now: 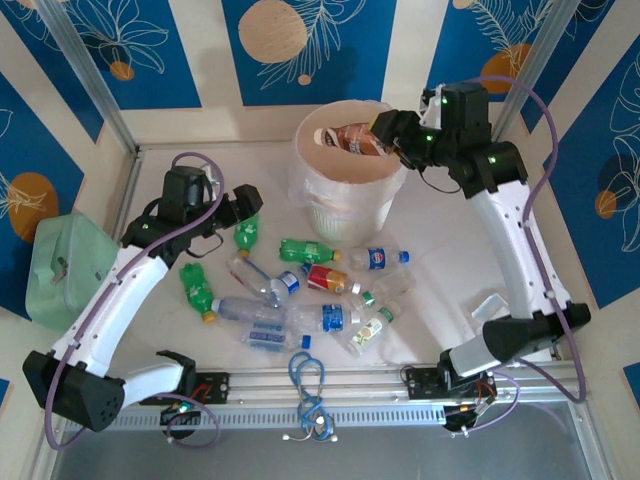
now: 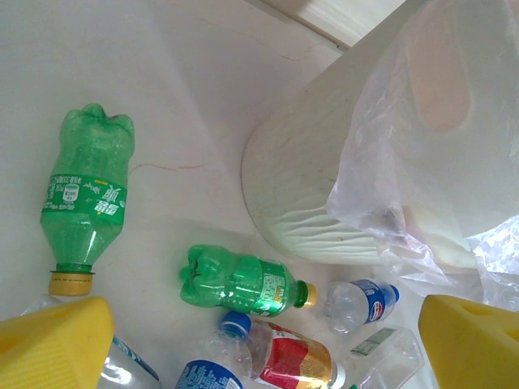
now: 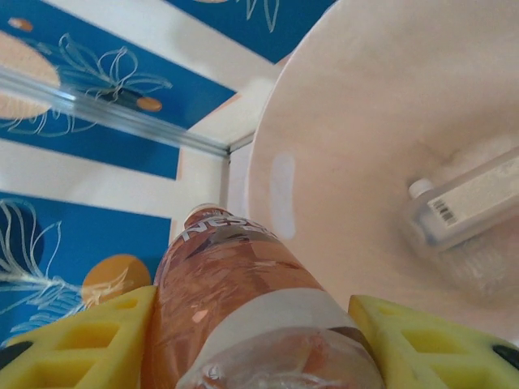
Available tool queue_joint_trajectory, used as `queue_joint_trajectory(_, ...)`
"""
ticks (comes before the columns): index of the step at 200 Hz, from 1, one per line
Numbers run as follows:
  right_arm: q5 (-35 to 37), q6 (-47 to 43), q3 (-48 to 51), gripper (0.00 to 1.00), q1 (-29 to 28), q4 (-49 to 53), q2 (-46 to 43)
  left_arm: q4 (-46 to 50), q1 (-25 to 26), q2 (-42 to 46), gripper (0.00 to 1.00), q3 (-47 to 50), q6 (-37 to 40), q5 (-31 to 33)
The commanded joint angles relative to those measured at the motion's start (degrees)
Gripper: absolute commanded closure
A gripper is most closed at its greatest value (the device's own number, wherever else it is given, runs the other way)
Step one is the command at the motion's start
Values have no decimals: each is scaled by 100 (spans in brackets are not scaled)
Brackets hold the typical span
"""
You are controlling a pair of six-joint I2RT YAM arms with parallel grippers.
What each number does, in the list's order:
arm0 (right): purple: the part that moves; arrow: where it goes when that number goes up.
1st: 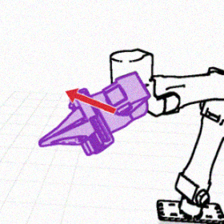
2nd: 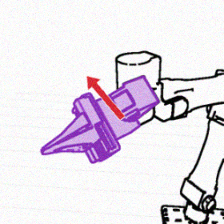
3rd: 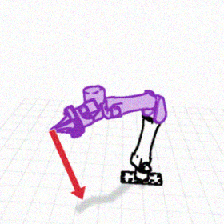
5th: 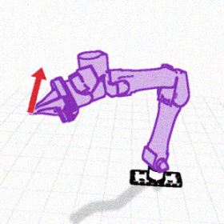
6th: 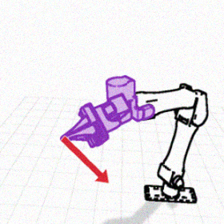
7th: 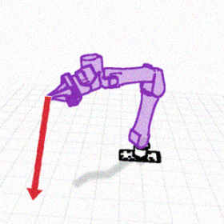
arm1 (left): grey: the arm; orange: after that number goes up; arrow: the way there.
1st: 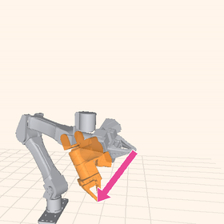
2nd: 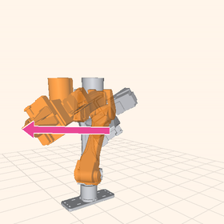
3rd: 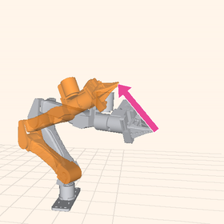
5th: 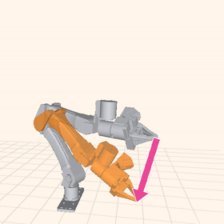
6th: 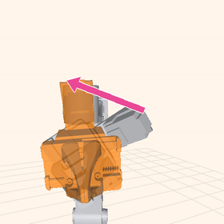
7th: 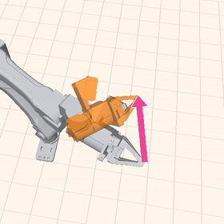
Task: Put the plastic bottles in the bin
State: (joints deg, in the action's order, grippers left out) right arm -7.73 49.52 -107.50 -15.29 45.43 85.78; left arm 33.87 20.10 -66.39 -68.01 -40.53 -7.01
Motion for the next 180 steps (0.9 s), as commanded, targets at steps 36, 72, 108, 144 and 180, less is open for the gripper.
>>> queue_joint_trajectory(36,-548,155,-389,46,440,-289,815,50,-31,109,4,-47,128,92)
queue_joint_trajectory(72,-547,177,-508,38,518,-231,1113,89,-25,71,5,-33,107,153)
queue_joint_trajectory(108,-436,174,-558,21,565,-128,1117,254,-40,55,7,-27,118,266)
queue_joint_trajectory(144,-377,98,-838,18,594,88,1106,470,-48,122,8,-8,108,484)
queue_joint_trajectory(180,-310,-41,-755,19,486,174,752,1059,-102,286,12,34,47,1089)
